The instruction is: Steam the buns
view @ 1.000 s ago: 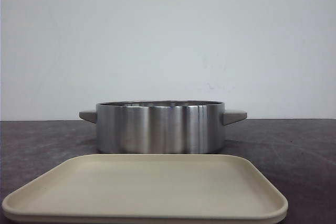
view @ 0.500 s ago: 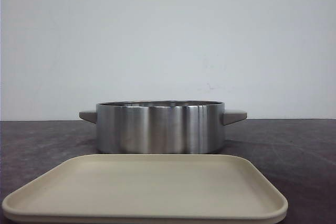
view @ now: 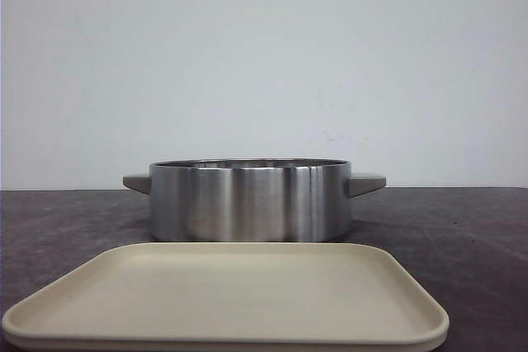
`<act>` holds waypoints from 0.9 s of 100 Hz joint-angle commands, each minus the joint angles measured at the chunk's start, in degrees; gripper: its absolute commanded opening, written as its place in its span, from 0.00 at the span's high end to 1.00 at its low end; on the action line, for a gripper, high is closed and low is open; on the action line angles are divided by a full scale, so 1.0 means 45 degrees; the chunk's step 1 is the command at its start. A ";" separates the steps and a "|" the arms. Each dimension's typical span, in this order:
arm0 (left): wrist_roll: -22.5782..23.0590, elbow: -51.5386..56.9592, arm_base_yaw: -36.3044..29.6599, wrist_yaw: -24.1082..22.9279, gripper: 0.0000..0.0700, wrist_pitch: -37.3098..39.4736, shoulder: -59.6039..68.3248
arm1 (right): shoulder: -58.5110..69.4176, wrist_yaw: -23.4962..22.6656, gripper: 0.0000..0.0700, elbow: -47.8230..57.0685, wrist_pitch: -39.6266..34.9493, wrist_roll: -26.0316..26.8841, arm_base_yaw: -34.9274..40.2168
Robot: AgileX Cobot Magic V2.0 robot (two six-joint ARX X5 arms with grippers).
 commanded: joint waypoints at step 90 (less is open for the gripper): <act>-0.0068 0.0204 -0.0044 0.0015 0.98 0.0131 0.0063 | -0.8995 -0.1044 0.99 -0.6606 -0.3031 -0.2195 -0.7062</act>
